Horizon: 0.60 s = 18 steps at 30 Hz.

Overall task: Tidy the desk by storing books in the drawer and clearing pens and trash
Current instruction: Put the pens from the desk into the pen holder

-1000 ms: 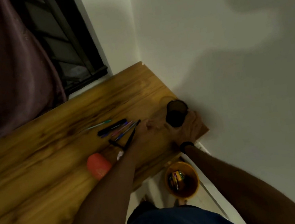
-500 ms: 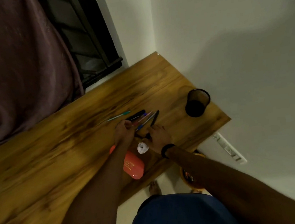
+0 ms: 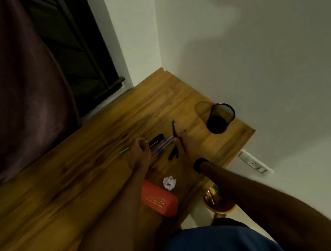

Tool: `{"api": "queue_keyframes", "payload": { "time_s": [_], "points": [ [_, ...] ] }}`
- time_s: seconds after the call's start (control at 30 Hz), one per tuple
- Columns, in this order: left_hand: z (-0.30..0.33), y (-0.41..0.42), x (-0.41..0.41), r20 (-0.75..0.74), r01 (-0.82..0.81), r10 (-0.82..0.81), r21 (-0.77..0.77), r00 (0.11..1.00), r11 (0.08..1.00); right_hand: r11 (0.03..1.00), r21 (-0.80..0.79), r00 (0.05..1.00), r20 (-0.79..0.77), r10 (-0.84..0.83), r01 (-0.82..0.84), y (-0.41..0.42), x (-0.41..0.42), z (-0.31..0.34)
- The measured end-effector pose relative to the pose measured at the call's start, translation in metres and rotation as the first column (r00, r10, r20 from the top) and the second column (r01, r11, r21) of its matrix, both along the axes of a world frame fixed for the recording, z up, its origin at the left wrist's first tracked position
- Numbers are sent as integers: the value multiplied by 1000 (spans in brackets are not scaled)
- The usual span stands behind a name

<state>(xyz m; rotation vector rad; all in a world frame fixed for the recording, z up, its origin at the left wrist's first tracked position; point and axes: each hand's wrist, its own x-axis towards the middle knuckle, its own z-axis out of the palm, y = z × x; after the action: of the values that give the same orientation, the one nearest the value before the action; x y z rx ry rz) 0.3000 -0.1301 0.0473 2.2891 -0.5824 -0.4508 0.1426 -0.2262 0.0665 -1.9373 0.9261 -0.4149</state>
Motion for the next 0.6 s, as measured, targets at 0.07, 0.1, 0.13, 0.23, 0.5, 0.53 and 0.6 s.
{"api": "queue_keyframes", "payload": {
  "time_s": [0.07, 0.1, 0.13, 0.23, 0.5, 0.53, 0.6],
  "points": [
    [1, -14, -17, 31, 176, -175, -28, 984, 984, 983, -18, 983, 13, -182, 182, -14, -11, 11],
    [-2, -23, -27, 54, 254, -252, -16, 966, 967, 968, -33, 968, 26, -248, 249, -22, -18, 17],
    [-1, -31, -37, 77, 315, -315, 20, 946, 949, 951, -53, 952, 47, -303, 305, -32, -23, 22],
    [-10, -50, -62, 125, 433, -444, 109, 887, 895, 889, -106, 895, 84, -438, 445, -64, -43, 38],
    [-15, -65, -92, 137, 356, -399, 260, 907, 897, 814, -289, 848, -14, -529, 503, -109, -89, 45],
    [-14, -66, -92, 132, 350, -393, 264, 910, 899, 818, -276, 851, -1, -526, 505, -110, -91, 44],
    [-15, -65, -93, 151, 341, -390, 272, 908, 900, 814, -230, 844, 77, -530, 533, -110, -93, 46]
  ]
}}
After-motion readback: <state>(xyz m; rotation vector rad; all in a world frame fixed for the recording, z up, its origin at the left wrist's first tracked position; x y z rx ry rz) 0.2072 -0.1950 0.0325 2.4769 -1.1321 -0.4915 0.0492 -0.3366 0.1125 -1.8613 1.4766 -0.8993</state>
